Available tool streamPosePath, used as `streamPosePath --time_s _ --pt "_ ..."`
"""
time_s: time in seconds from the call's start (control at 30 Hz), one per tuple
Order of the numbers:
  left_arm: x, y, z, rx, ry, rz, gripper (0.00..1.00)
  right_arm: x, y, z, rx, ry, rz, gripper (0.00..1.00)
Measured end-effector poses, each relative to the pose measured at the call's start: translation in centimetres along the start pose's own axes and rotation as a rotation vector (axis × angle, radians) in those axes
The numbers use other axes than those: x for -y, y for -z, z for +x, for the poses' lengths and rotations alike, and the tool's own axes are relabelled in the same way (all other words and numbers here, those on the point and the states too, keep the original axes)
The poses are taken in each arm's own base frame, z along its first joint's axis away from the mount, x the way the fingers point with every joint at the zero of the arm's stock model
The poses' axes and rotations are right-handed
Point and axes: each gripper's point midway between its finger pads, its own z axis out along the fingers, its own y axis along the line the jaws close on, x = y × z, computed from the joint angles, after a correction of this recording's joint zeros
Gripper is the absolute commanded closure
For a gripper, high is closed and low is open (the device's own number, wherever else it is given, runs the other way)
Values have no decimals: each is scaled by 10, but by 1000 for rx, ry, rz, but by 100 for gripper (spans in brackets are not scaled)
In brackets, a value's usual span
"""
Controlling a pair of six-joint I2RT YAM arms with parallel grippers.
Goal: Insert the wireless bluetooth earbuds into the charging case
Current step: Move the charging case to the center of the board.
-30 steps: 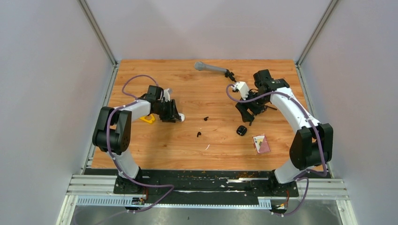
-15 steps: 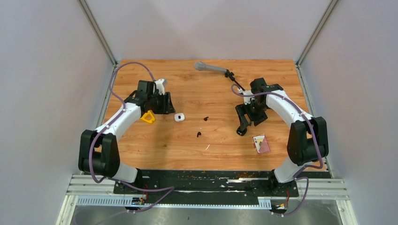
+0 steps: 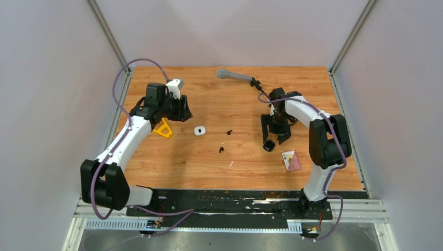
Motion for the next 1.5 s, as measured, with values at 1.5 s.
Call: streamPosePath --time_s 1.5 --pt "4 9 12 46 -35 24 45 -107 -21 -47 136 878 -140 36"
